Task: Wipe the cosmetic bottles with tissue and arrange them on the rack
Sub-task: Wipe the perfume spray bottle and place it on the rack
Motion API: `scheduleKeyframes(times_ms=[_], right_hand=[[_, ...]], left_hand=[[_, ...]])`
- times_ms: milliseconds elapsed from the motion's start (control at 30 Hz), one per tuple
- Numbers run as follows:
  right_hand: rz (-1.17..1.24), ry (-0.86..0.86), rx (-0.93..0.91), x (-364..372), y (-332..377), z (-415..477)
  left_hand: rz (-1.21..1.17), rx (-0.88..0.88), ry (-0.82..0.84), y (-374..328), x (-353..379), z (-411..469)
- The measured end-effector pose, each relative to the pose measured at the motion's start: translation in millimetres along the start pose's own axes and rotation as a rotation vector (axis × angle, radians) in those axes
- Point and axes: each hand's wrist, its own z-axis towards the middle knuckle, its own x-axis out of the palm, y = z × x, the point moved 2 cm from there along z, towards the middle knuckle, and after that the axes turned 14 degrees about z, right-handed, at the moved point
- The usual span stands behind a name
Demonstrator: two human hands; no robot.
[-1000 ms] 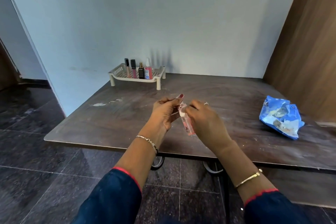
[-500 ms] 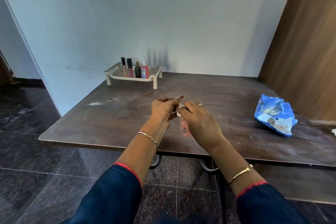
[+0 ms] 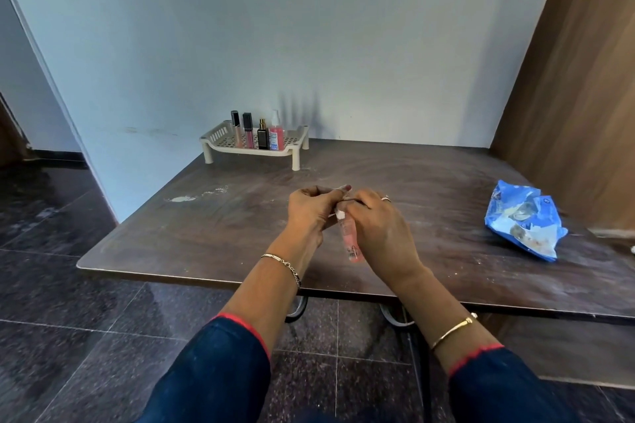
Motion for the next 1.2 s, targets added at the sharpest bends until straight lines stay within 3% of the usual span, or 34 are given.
scheduleKeyframes(times_ms=[67, 167, 233, 333, 433, 733, 900, 1033, 1200], right_hand=[[0.166, -0.089, 0.117, 0.2, -4.3, -4.2], [0.507, -0.191, 0.481, 6.3, -18.1, -3.0], [0.538, -0.249, 0.584, 5.5, -18.7, -1.6], [0.246, -0.303, 0.312, -4.9, -4.7, -4.2], [-0.028, -0.219, 0.02, -9.9, -1.8, -12.4], [-0.152, 0.1, -0.138, -7.1, 3.8, -65.7], [-0.154, 0.121, -0.115, -7.5, 5.8, -69.3], [-0.205, 0.041, -0.086, -13.8, 9.4, -36.3], [-0.272, 0.075, -0.118, -9.3, 13.5, -36.3]], left_hand=[[-0.011, -0.008, -0.013, -0.5, -4.1, 0.2], [0.003, -0.011, -0.015, 0.3, -4.2, -2.5], [0.002, -0.007, 0.017, -0.6, 1.6, -7.3], [-0.021, 0.003, 0.022, -5.5, 9.0, -12.2], [-0.043, 0.001, 0.014, -5.5, 11.0, -12.1], [-0.094, -0.02, -0.104, 0.5, 4.4, -4.9], [-0.062, -0.012, -0.113, 4.0, 6.0, -5.2], [-0.013, 0.0, -0.083, 7.5, 18.2, -14.0], [-0.087, -0.027, -0.109, 5.7, 10.1, -12.5]])
